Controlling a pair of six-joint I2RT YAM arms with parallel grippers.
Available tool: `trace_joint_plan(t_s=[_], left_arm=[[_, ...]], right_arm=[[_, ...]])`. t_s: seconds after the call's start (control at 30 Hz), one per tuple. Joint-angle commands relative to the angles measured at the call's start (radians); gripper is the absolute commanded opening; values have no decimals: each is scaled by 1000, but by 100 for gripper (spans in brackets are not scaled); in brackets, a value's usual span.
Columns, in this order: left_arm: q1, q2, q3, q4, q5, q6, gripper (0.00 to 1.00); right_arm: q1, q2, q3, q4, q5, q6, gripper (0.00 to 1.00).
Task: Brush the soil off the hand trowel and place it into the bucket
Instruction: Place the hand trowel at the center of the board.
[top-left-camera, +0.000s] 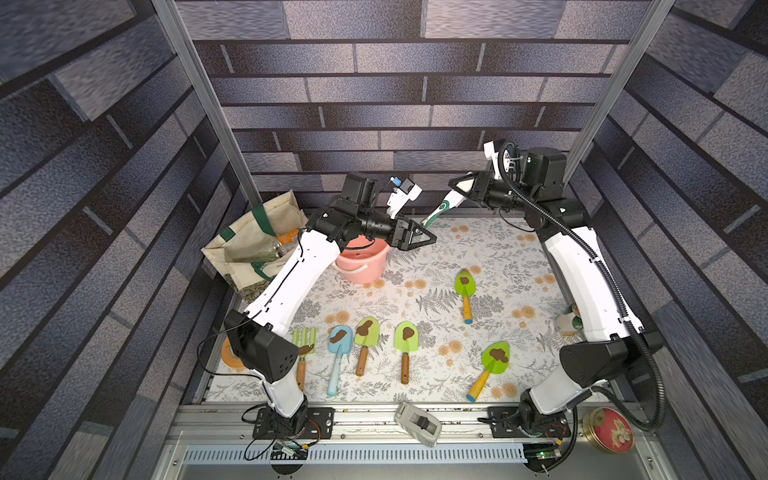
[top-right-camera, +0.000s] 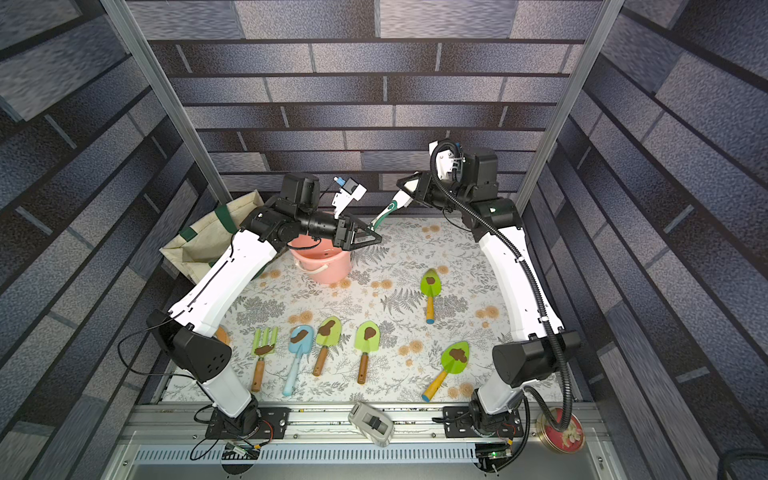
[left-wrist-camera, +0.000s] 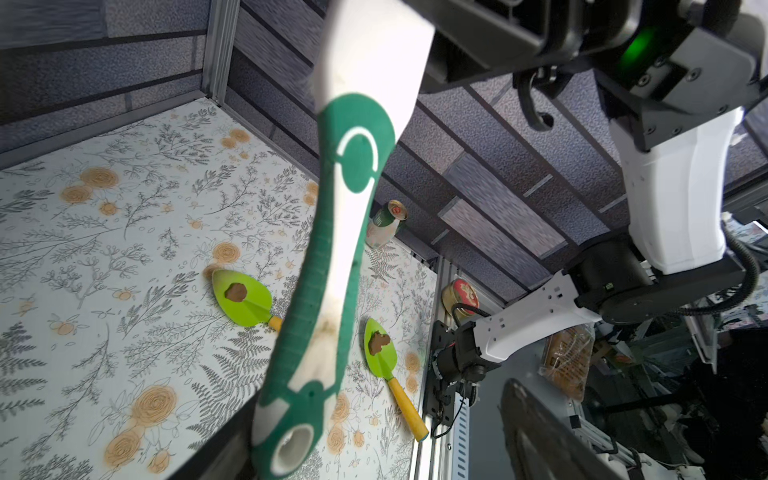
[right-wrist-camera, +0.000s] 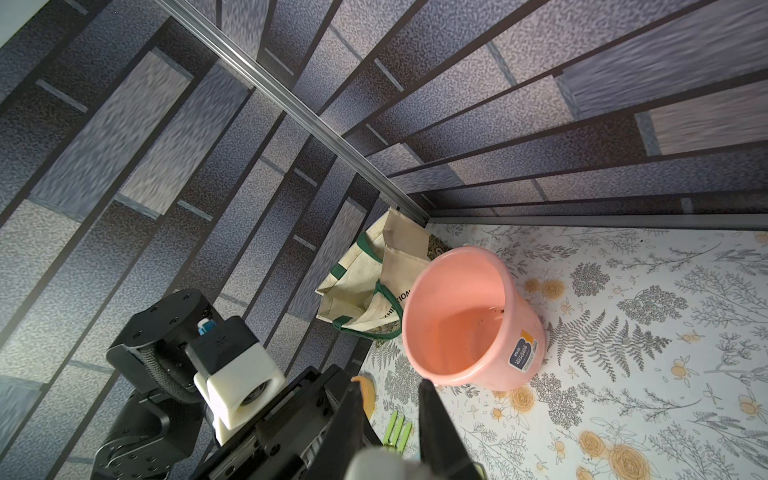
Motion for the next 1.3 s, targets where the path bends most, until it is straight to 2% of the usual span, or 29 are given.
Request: trace_joint_plan(t_s=[0.0, 0.1, 0.13, 0.37, 0.5, 0.63, 0.77, 0.83, 0.93, 0.97, 1.07, 1.27], left_arm=[[-47, 5, 46, -77, -193, 116, 83], [-89, -17, 2, -18, -388, 170, 84], [-100, -22, -9, 3, -422, 182, 84], [-143, 10, 25, -4, -544, 252, 78], [-149, 47, 73, -51, -548, 263, 64], [-154, 54, 79, -40, -563, 259, 59], [-154, 65, 91, -39, -556, 251, 45], [-154, 77, 112, -57, -551, 245, 43], [-155, 92, 133, -73, -534, 238, 46], [-158, 95, 137, -72, -533, 238, 44], [-165, 103, 147, -80, -546, 244, 28], [-184, 114, 170, -112, -584, 268, 23]], right_arm=[[-2, 51, 65, -151, -13, -45, 19], [-3, 68, 97, -202, -40, -58, 19], [-3, 71, 97, -210, -50, -58, 19], [-3, 75, 91, -255, -67, -89, 20], [-2, 73, 90, -256, -73, -98, 20], [-2, 74, 85, -264, -81, -109, 20], [-2, 67, 72, -256, -88, -112, 20], [-2, 64, 70, -252, -88, -114, 20], [-2, 64, 67, -253, -85, -116, 20], [-2, 65, 67, -252, -87, -117, 20], [-2, 68, 66, -256, -88, -120, 20], [-2, 73, 68, -269, -74, -135, 20]])
